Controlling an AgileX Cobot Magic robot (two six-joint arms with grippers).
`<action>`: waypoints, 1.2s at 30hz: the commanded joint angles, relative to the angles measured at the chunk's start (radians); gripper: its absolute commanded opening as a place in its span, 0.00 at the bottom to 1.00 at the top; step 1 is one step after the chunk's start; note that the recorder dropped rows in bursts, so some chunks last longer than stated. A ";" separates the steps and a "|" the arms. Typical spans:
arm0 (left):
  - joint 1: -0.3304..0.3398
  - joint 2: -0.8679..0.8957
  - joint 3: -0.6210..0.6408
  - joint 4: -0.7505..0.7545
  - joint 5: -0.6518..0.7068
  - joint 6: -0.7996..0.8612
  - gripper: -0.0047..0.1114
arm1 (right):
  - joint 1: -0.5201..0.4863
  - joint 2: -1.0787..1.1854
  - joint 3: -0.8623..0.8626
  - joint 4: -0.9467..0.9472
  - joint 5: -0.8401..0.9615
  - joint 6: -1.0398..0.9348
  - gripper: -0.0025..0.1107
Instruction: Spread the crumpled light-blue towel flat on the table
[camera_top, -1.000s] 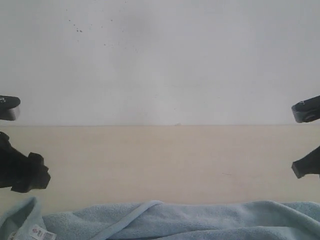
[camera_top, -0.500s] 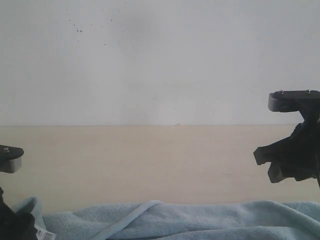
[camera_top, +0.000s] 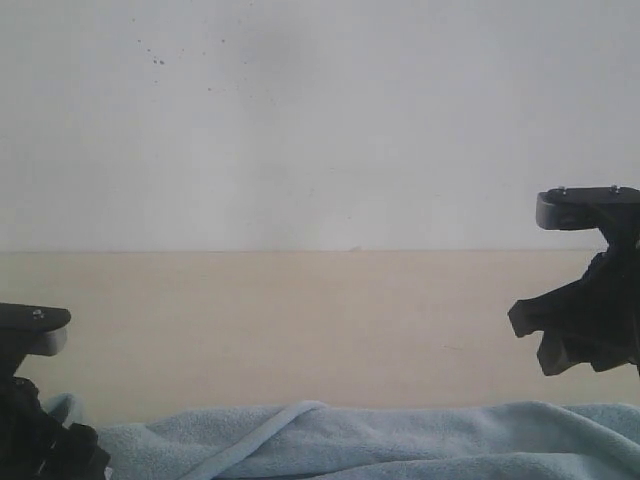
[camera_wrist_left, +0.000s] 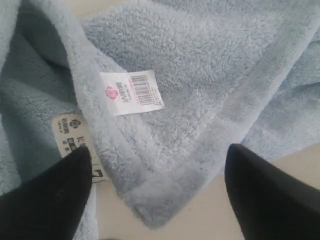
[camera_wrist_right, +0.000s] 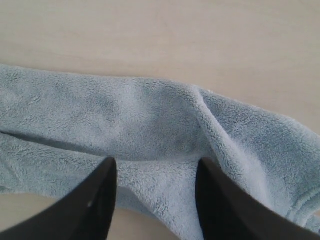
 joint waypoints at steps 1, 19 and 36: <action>-0.007 0.050 -0.030 -0.012 -0.010 0.000 0.54 | -0.002 -0.010 0.002 0.002 0.008 -0.009 0.44; -0.005 -0.331 -0.080 0.026 -0.001 0.037 0.07 | -0.002 -0.010 0.002 -0.020 0.009 -0.034 0.44; -0.005 -0.981 -0.076 0.204 0.538 -0.009 0.07 | -0.331 0.217 -0.002 0.510 0.145 -0.385 0.44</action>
